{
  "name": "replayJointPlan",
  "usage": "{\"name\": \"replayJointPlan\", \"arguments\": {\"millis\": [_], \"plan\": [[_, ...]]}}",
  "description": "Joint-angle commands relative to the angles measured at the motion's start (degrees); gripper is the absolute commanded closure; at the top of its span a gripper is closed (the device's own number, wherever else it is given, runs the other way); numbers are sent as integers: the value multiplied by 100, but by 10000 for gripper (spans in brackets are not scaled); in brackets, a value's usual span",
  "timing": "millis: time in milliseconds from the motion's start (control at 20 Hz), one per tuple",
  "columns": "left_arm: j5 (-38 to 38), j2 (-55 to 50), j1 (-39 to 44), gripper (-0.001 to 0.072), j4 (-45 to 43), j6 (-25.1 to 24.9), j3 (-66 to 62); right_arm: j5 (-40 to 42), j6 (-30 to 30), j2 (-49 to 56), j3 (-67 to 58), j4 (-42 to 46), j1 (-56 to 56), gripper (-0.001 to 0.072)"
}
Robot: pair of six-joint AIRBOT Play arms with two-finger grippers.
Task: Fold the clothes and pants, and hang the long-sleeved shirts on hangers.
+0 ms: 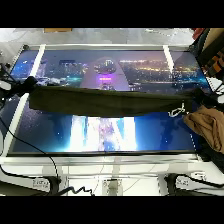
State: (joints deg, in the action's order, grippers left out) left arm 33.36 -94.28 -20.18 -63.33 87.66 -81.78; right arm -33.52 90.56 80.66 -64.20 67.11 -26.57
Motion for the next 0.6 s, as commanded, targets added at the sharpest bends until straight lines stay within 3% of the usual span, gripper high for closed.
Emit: {"name": "replayJointPlan", "arguments": {"millis": [0,50,100,200,250,400,450,500,550], "plan": [[-579,-258,164,692,345,90,-160,678,511,761,-444,-122,256,690],[-713,-256,164,691,398,90,-160,863,505,798,-442,-107,282,688],[-785,-254,164,682,398,90,-162,975,501,804,-444,-109,299,615],[-782,-251,164,679,398,87,-162,1045,501,802,-444,-107,306,80],[-752,-225,164,679,398,87,-162,981,496,802,-444,-109,306,12],[-678,20,160,668,367,28,-162,520,494,791,-444,-107,306,17],[-669,136,146,456,330,-122,-162,332,494,791,-444,-109,306,22],[-664,229,144,-13,332,-299,-162,170,496,791,-444,-109,306,21],[-682,295,142,-13,332,-350,-164,37,494,791,-444,-107,306,21]]}}
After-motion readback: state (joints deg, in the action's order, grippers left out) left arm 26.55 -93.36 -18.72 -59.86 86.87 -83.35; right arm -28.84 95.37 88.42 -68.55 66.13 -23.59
